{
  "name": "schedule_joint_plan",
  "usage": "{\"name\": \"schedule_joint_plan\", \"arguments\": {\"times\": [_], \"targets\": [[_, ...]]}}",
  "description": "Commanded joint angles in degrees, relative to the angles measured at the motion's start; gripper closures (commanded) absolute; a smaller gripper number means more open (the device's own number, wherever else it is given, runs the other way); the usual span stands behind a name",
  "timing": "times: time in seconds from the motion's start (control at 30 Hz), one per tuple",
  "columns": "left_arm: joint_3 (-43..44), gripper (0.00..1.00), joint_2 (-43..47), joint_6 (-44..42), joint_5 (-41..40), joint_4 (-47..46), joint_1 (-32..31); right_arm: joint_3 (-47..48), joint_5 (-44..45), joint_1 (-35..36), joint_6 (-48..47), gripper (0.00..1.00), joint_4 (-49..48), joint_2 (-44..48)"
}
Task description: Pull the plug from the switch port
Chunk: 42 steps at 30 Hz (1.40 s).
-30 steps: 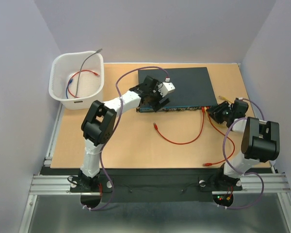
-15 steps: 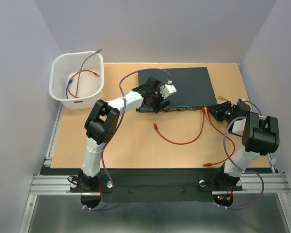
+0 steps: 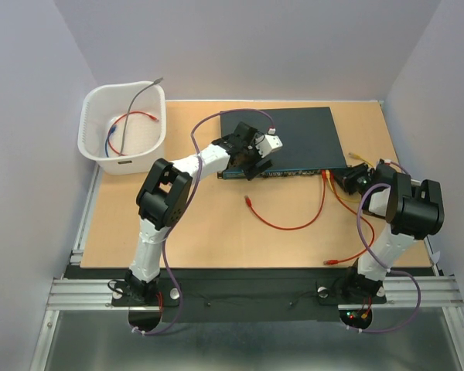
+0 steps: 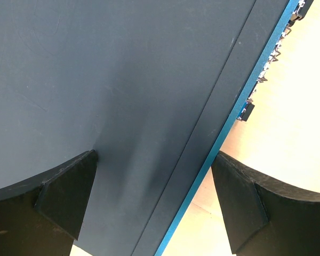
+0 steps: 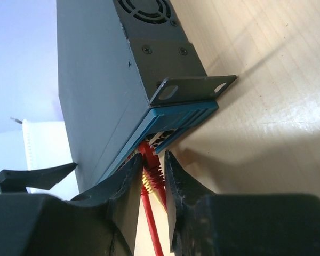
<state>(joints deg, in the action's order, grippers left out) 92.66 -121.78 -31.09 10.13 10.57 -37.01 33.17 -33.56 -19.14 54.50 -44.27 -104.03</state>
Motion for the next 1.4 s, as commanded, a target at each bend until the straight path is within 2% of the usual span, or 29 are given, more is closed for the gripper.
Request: {"name": "schedule_joint_plan", "arguments": {"times": [0.0, 0.17, 0.63, 0.77, 0.8, 0.87, 1.27, 1.37], "targets": [[1.5, 0.02, -1.7, -0.4, -1.7, -2.0, 0.4, 1.2, -1.0, -0.3, 0.8, 0.72, -5.1, -1.4], [1.4, 0.02, -2.0, -0.6, -1.8, -2.0, 0.5, 1.3, -0.7, -0.3, -1.0, 0.72, -5.9, -1.5], [0.9, 0.02, -1.7, -1.1, -2.0, -2.0, 0.4, 4.0, -2.0, -0.3, 1.9, 0.71, -10.1, -4.3], [0.8, 0.02, -1.7, -1.2, -2.0, -2.0, 0.4, 4.1, -1.1, -0.3, 1.8, 0.80, -10.2, -4.5], [0.6, 0.02, -1.6, -1.3, -2.0, -2.0, 0.4, 4.2, -1.2, -0.3, 1.8, 0.89, -10.2, -4.8], [0.4, 0.02, -1.6, -1.2, -2.1, -2.0, 0.5, 4.2, -1.1, -0.3, 1.9, 1.00, -10.3, -5.0], [1.1, 0.02, -2.0, -0.7, -2.3, -2.3, 0.5, -6.4, 1.8, -0.4, 2.0, 1.00, -8.9, 2.3], [1.5, 0.02, -2.1, -0.6, -2.5, -2.3, 0.4, -8.6, 4.2, -0.4, 1.4, 1.00, -3.5, 6.4]]}}
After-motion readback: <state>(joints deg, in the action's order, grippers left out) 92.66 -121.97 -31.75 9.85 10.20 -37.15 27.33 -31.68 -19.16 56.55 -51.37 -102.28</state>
